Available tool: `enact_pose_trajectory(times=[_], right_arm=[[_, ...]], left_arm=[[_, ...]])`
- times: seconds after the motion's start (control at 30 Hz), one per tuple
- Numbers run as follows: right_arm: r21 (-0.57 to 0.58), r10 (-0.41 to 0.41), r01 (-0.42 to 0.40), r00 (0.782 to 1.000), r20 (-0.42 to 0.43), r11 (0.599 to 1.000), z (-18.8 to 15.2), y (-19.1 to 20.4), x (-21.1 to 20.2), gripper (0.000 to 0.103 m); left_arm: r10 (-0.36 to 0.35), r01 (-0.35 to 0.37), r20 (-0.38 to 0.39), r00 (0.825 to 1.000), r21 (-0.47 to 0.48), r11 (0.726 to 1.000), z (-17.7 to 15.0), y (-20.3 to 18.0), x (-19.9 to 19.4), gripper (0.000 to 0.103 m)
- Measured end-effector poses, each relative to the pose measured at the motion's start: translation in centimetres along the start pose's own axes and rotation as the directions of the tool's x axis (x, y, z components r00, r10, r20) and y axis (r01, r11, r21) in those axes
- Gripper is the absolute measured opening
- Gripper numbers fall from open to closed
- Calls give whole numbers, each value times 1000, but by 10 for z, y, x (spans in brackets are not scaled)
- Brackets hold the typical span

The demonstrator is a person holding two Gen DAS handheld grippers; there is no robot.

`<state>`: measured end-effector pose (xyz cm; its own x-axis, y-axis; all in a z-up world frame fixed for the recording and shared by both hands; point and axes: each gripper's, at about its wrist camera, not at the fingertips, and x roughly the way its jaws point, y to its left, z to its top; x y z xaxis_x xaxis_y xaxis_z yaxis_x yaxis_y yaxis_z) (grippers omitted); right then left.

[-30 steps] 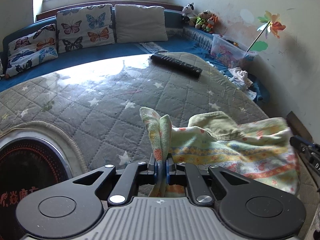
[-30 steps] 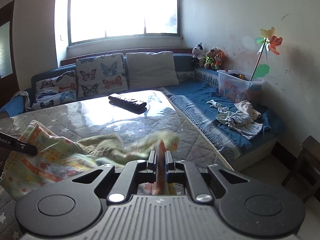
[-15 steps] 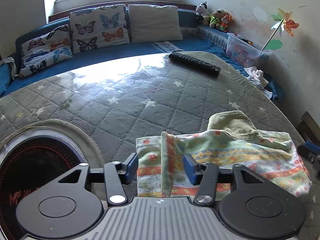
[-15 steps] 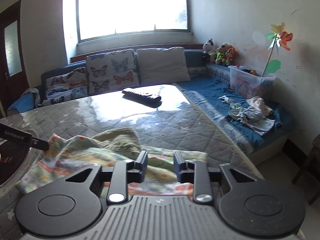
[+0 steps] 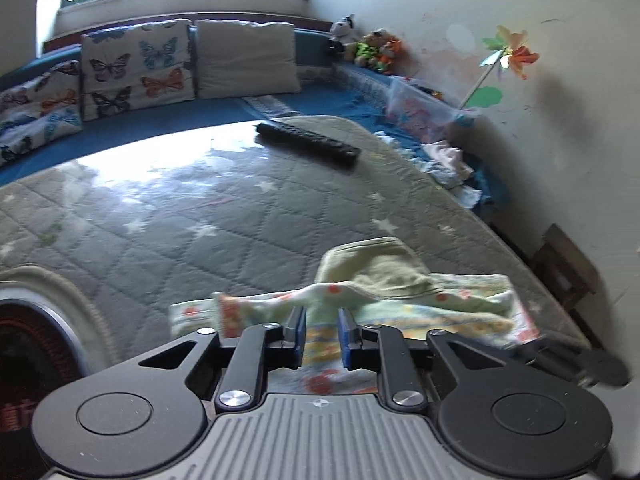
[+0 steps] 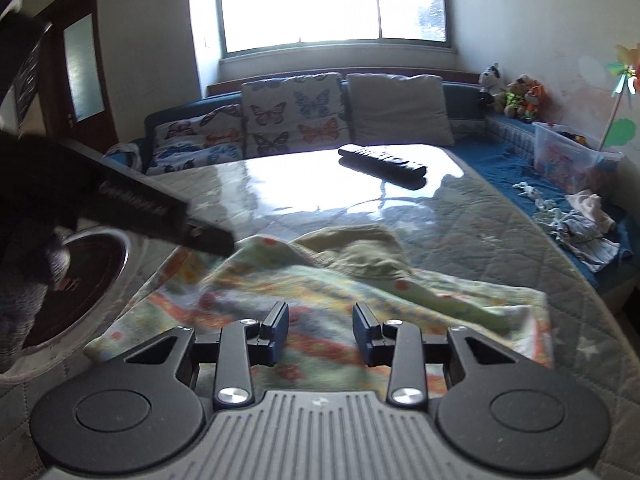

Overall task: Fold clothes
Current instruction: 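Lay the held edge over the bundle and open both grippers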

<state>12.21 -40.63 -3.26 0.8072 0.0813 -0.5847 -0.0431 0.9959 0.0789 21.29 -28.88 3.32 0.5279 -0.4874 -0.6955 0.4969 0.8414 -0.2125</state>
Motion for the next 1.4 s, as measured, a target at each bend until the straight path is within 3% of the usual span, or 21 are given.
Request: enact_pose_trajectory(times=[0.2,0.53,0.6,0.67,0.87,0.97,1.03,1.1,1.23,1.3,1.4], right_arm=[[-31,-10,10,1000,-4,999,-6,8,5,35],[-19,-6,6,1000,5,1000,-7,5,3,36],[-12,-1,1,1000,6,1000,-7,2,2,38],[7,3,-3,1000,12,1000,-7,-2,-1,47],[89,-10,9,1000,13,996,-8,-20,-8,49],[107,-40,38,999,19,994,-9,-27,-13,50],[110,-49,46,998,25,993,-10,-29,-17,50],[112,-56,52,998,31,992,-11,-31,-22,52],[114,-64,60,997,38,992,-12,-32,-27,54],[119,-64,58,997,42,991,-12,-32,-29,54],[131,-65,58,997,48,990,-15,-32,-33,54]], left_arm=[[-63,63,-7,998,1,998,5,-2,21,15],[-57,56,-21,998,-72,996,-1,32,42,18],[-14,15,5,1000,-54,998,-2,37,34,18],[12,-11,24,1000,-40,999,-4,45,27,18],[68,-68,56,996,-17,998,-14,61,8,18],[158,-159,46,986,29,987,-20,61,9,18],[180,-182,46,982,20,983,-22,65,8,18],[152,-152,62,986,-12,988,-23,70,-1,17],[71,-67,86,994,-48,997,-22,70,-16,31],[80,-78,71,994,-38,996,-21,66,-12,36],[99,-97,52,994,-33,995,-23,64,-4,34]])
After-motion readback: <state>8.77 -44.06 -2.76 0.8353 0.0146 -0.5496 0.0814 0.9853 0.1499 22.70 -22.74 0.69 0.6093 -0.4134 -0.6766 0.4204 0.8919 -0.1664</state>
